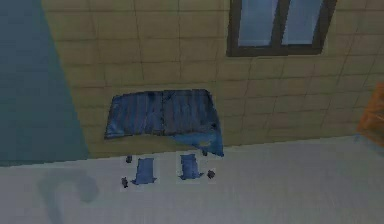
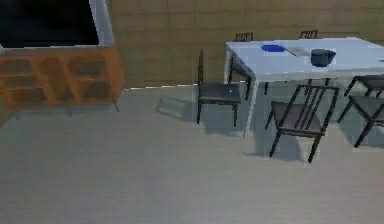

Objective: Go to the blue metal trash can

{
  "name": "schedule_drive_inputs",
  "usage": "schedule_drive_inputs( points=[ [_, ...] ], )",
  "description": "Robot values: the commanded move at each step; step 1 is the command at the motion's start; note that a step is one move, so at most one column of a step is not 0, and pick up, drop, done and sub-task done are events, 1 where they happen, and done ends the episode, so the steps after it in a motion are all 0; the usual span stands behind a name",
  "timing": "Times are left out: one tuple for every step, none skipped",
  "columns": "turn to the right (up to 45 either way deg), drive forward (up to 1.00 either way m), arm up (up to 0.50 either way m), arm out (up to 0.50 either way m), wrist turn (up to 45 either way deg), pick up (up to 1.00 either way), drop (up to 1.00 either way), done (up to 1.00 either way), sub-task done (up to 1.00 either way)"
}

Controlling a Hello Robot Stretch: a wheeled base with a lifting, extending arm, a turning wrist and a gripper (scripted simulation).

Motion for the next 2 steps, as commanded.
schedule_drive_inputs(
  points=[
    [9.0,0.0,0.0,0.0,0.0,0.0,0.0,0.0,0.0],
    [0.0,0.6,0.0,0.0,0.0,0.0,0.0,0.0,0.0]
  ],
)
